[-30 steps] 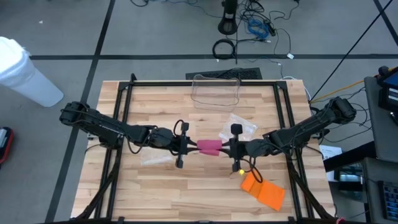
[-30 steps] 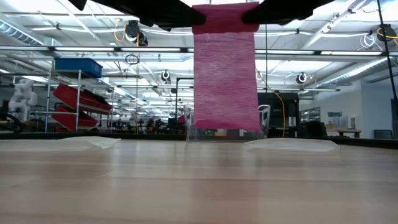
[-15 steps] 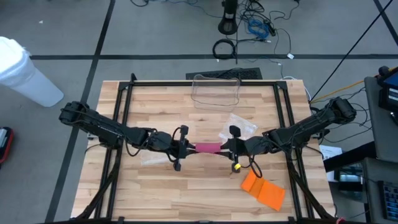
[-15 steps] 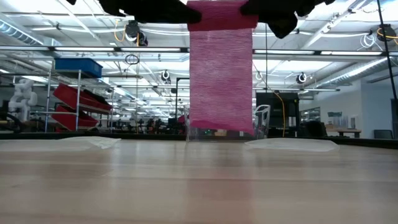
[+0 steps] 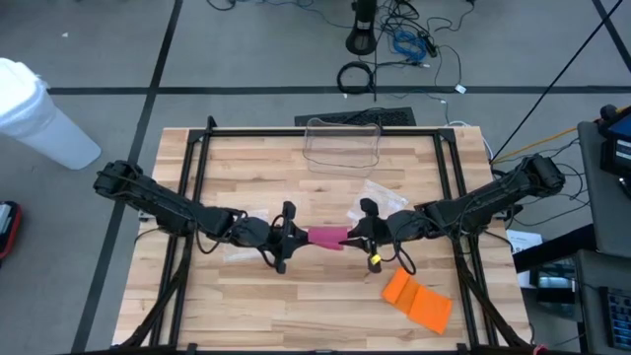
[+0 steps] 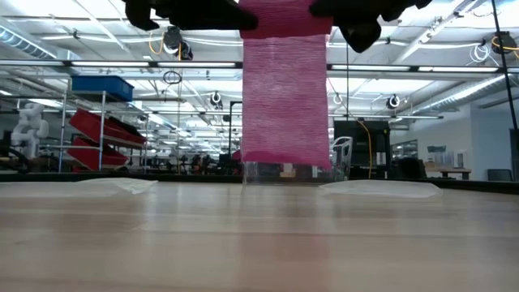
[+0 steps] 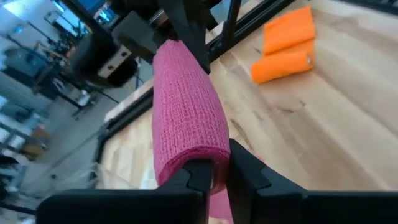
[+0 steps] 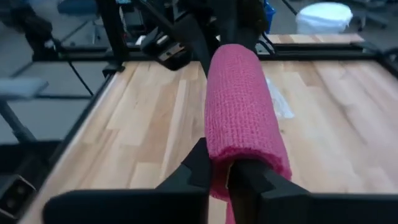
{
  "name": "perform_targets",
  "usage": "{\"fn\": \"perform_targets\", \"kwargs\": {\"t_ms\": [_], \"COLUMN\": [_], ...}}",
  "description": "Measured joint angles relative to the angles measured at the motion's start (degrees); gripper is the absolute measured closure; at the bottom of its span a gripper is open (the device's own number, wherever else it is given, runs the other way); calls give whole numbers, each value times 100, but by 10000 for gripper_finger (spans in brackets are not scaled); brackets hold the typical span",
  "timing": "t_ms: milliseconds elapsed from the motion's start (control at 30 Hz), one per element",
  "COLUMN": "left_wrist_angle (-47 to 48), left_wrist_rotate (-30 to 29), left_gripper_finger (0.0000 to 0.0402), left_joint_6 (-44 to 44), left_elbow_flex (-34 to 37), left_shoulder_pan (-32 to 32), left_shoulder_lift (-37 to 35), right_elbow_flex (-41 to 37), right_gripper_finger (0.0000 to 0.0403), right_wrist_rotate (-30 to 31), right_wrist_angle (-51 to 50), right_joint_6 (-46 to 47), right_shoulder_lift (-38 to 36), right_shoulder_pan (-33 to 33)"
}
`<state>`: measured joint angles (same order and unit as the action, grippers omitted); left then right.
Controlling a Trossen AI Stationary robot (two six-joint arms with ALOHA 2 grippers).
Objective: Roll bandage
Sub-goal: Roll the pink bandage
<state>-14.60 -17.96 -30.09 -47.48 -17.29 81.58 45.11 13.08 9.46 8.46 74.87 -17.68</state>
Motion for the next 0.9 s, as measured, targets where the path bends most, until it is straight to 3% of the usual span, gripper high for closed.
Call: {"fn": "perform_targets", "kwargs": {"t_ms": [267, 433, 633, 900], "left_wrist_angle": [-60, -218, -304, -428], "left_wrist_rotate": [1014, 1134, 1076, 774], "left_gripper_finger": [279, 243, 255, 320], "left_joint_6": [923, 1469, 1636, 1779], "left_elbow_flex": [7, 20, 22, 22], "left_shoulder_pan": [177, 316, 380, 425], "left_shoulder_lift": [9, 11, 11, 11], "right_elbow_flex": [12, 15, 16, 21], "right_gripper_finger": [397, 398, 398, 398], "right_wrist_rotate": [393, 591, 1088, 1287], "right_wrist_angle": [-289, -389, -540, -562], "right_joint_6": [-1317, -2112, -2992, -3324], "right_shoulder_lift": [-20, -31, -11, 7], "right_shoulder_pan": [-58, -56, -58, -84]}}
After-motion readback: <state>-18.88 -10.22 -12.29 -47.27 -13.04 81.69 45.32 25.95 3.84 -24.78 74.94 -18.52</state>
